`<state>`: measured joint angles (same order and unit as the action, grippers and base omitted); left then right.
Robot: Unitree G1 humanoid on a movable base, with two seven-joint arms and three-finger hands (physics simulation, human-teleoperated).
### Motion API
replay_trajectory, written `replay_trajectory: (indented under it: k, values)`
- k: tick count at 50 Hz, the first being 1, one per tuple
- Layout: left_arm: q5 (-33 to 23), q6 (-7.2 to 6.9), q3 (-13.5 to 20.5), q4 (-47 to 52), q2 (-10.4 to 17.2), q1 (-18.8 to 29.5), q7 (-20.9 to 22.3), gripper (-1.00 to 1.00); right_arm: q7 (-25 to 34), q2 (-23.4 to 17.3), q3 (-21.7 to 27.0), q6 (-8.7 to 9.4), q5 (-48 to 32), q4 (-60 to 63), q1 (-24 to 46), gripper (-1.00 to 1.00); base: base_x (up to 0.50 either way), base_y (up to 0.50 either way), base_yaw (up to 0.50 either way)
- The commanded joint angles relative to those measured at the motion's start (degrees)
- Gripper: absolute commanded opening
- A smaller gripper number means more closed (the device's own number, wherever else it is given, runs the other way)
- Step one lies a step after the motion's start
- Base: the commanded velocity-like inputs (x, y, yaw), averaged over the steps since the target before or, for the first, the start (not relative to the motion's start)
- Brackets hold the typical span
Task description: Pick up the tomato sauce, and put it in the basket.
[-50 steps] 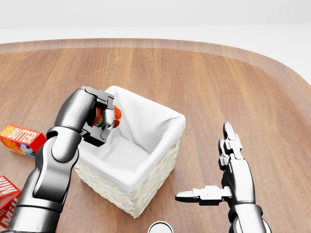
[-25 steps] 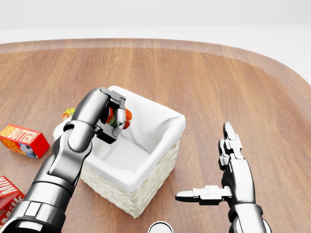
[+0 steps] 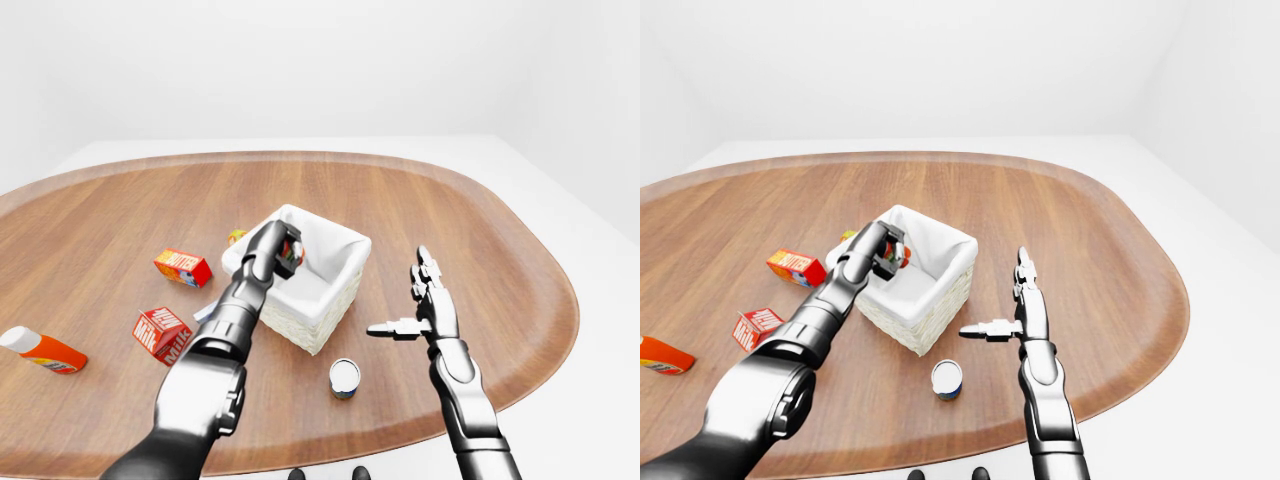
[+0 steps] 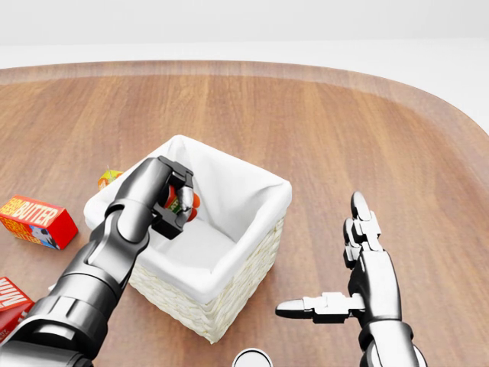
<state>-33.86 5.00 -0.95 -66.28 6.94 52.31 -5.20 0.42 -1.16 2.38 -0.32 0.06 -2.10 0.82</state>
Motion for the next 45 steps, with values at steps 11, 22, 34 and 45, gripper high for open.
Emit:
replay_trajectory:
  k: [11,22,34,45]
  values:
    - [-0.5,0.00,-0.2,-1.5,-0.7,0.7,-1.5,-1.00,0.0,0.0,0.0,-0.76,0.0,-1.0,0.2,1.00,0.00,0.00,0.00]
    - [-0.6,0.00,-0.3,-1.2,-0.9,0.8,-1.1,1.00,0.0,0.0,0.0,-0.64,0.0,-1.0,0.2,1.00,0.00,0.00,0.00]
    - [-0.3,0.00,-0.2,-0.1,-0.9,0.5,-0.7,1.00,0.0,0.0,-0.1,-0.85,0.0,-1.1,0.1,1.00,0.00,0.00,0.00]
    - [0.6,0.00,-0.1,4.0,-0.9,-0.4,0.7,1.00,-0.1,0.0,0.0,-1.05,0.0,-1.7,0.6,1.00,0.00,0.00,0.00]
